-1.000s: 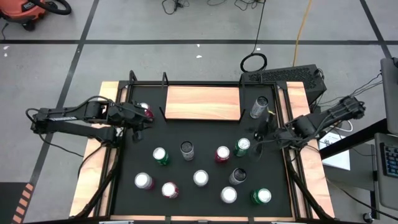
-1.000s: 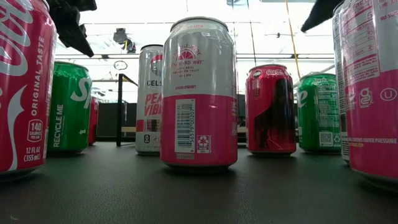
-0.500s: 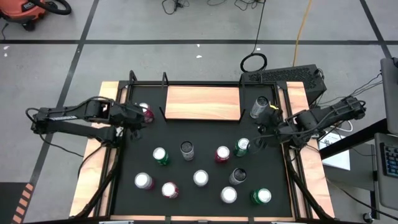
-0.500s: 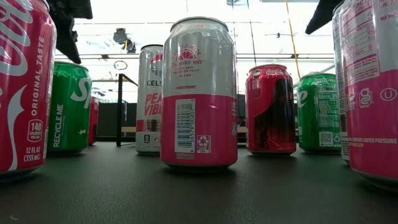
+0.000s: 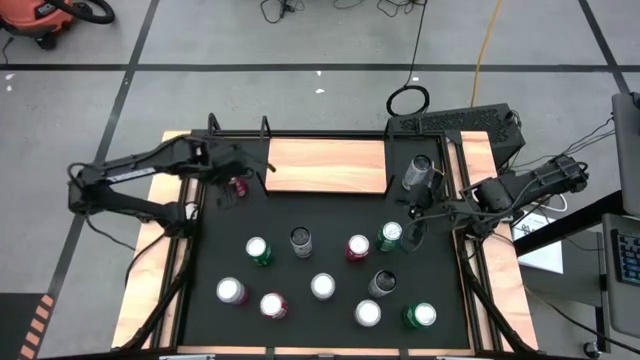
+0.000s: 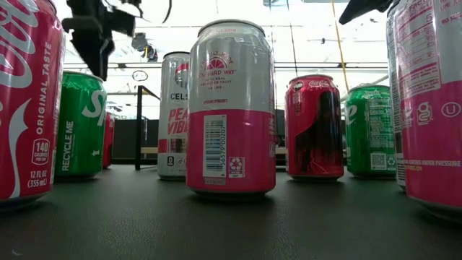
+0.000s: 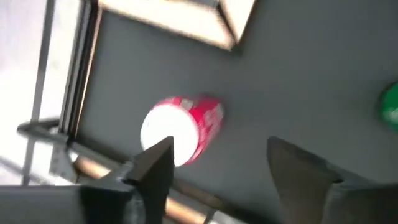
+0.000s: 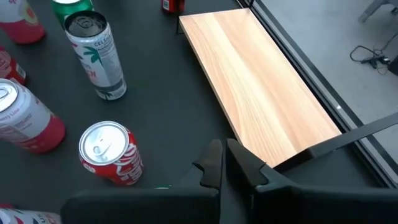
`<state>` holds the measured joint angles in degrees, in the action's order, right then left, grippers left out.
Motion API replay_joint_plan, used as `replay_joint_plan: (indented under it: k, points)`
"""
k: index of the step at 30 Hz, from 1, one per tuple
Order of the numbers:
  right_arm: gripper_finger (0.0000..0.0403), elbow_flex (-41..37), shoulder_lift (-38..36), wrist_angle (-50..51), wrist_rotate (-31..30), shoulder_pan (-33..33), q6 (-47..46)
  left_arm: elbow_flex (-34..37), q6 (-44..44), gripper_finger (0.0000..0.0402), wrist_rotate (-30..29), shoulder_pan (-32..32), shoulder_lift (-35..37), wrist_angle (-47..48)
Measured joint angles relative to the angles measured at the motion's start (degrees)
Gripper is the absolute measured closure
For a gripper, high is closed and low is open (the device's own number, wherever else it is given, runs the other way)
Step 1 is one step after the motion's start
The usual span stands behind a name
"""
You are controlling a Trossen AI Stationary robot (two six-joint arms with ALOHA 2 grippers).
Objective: Place canned beverage on shelf
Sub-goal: Put the top red soda can on the shelf
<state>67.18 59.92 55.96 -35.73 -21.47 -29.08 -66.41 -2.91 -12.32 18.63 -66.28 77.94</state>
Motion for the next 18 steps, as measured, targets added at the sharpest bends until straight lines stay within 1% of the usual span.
replay_joint_plan:
  k: [3, 5, 8, 13, 16, 18]
  points:
    - [0.0403, 0.0, 0.0, 0.09, 0.69, -0.02, 0.66, 0.02, -3.69, 0.011, 0.36, 3.06, -0.83, -0.11]
    - [0.0403, 0.0, 0.0, 0.07, 1.51, -0.02, 2.01, 0.02, -5.82, 0.0098, 1.94, 5.17, -0.77, -1.11]
    - [0.0403, 0.0, 0.19, 0.04, 1.53, -0.02, 3.61, 0.02, -7.95, 0.009, 5.57, 8.48, -0.65, -3.0]
    - [0.0403, -0.02, 0.61, -0.26, 1.53, -0.02, 5.14, 0.02, -12.7, 0.0088, 12.33, 13.73, -0.59, -4.08]
    - [0.0403, -0.02, 1.1, -0.24, 1.53, -0.04, 5.18, 0.02, -15.25, 0.0088, 12.55, 15.01, -0.55, -4.42]
    - [0.0403, -0.02, 1.6, -0.24, 1.53, -0.07, 5.39, 0.04, -17.96, 0.0088, 10.13, 15.22, -0.57, -4.44]
